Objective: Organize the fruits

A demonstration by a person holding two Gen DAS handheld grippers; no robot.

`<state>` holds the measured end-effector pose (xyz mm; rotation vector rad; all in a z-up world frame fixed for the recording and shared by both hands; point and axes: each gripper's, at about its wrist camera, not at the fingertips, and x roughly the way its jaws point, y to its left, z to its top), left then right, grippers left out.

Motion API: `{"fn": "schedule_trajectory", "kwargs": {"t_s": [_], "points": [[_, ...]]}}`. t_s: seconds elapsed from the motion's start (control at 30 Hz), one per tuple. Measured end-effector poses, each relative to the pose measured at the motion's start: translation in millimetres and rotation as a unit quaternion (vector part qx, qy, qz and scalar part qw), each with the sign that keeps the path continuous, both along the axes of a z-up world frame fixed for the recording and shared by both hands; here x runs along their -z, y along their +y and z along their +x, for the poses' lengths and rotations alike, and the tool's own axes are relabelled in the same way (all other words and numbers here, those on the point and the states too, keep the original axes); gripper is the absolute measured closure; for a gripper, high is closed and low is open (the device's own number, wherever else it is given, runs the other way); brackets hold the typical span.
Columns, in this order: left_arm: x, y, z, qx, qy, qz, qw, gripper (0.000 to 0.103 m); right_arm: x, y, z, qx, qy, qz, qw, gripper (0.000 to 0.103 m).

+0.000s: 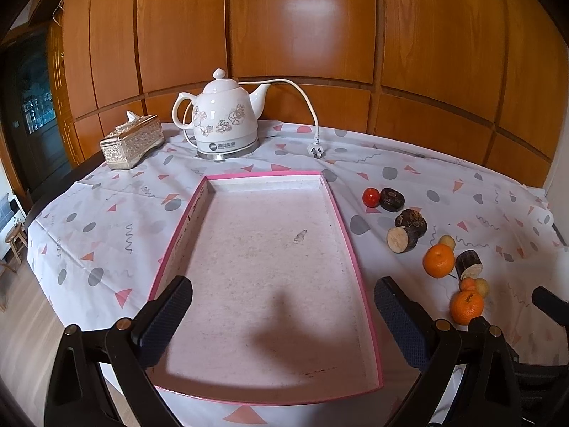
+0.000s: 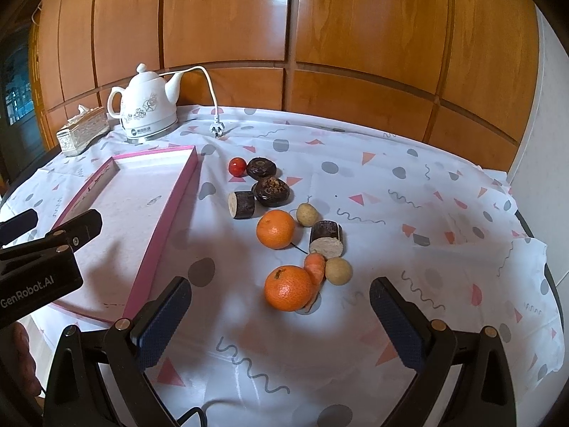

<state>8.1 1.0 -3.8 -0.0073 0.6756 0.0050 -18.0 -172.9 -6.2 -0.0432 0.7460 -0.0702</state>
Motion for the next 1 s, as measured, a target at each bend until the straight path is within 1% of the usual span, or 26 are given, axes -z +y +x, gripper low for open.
{"fn": "schedule_trajectory", "kwargs": {"t_s": [0.43,0.73,0.87,0.93,1.0], "points": [[-2.3,-6.3,-0.3,0.007,-0.003,0.003,1.0,0.0,1.4,-3.3,0.5,0.001,0.0,0.006,1.0,0.001],[-1.9,-17.7,2.5,0.029,0.0,0.008,0.9995,0.0,4.2,-20.5,4.2,0.018,0.005,0.025,1.0,0.001],[-1.4,-22.8,4.2,0.048,0.003,0.002,0.9988,0.0,4.9,-31.7,5.4,0.028,0.007,0.03,0.999,0.001],[-2.6,-26.0,4.4,0.067,0.003,-0.005,0.9977,0.0,5.6,-40.5,6.9,0.035,0.009,0.038,0.999,0.001],[-4.4,-29.4,4.7,0.093,0.007,-0.021,0.9954,0.0,8.1,-50.9,9.2,0.041,0.018,0.053,0.998,0.001]]}}
